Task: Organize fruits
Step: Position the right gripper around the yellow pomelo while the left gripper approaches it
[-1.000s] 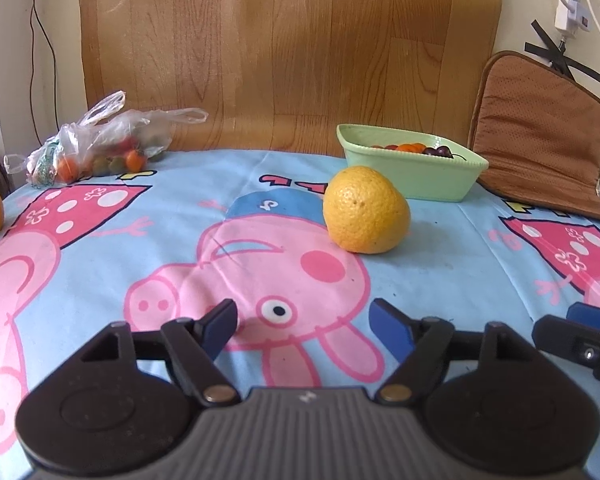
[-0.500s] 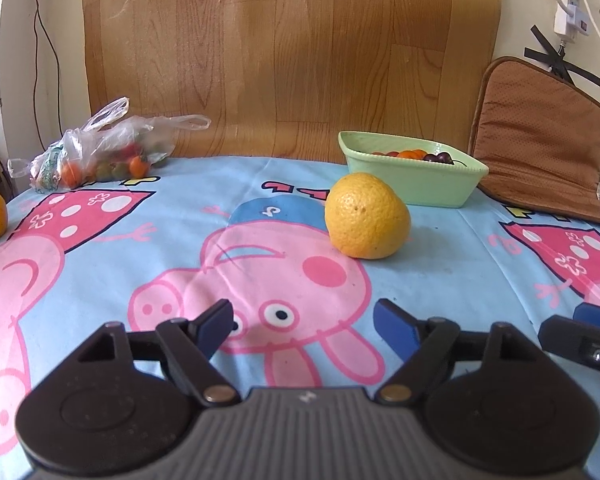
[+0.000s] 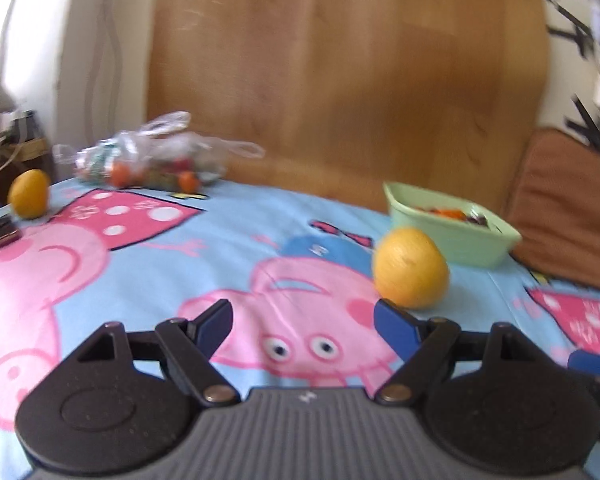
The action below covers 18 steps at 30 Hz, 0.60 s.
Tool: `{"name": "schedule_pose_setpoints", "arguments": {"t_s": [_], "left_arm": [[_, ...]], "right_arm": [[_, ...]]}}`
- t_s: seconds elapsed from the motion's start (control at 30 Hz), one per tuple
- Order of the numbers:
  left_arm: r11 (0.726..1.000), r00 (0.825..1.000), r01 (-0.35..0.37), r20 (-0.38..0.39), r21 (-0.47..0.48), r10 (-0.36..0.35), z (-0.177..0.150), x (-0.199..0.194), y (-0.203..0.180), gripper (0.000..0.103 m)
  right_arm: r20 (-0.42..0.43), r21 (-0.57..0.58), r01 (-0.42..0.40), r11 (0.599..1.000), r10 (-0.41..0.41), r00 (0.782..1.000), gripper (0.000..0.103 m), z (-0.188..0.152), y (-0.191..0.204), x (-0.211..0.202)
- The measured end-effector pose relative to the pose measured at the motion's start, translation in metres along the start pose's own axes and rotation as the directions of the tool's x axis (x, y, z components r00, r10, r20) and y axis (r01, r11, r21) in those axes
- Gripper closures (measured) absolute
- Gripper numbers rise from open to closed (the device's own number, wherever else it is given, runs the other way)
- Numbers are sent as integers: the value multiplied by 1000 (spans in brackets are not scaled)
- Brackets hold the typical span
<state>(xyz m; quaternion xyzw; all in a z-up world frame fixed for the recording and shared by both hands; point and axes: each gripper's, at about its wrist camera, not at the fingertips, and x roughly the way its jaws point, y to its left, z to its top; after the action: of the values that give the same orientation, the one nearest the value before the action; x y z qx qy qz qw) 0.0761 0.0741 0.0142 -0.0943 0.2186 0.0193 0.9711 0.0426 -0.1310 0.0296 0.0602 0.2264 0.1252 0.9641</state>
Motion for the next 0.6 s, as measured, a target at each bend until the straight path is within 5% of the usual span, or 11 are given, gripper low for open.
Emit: {"name": "schedule_pose_setpoints", "arguments": {"t_s": [0.17,0.33,0.4,0.5,0.6], "left_arm": [[997,1000,-6,10,-75,7,4,1,14,23],[999,999,1,46,-33,1,1,-4,6,22],[1000,998,3,60,-16,-2,1,-5,4,14],[1000,997,8,71,-27,-6,1,-7,5,14],[999,998,19,62,-47,-16,2,-5,9,14]], "right_arm": [[59,-100,-56,993,62,996,30,42,30,34],[-57,-97,-119,988,114,992,30,65,46,92],[-81,-103,-102,989,94,992,32,67,49,108],[-98,45,-92,995,96,991,41,66,26,114],[-118,323,-144,935,190,975,45,60,-17,106]]}}
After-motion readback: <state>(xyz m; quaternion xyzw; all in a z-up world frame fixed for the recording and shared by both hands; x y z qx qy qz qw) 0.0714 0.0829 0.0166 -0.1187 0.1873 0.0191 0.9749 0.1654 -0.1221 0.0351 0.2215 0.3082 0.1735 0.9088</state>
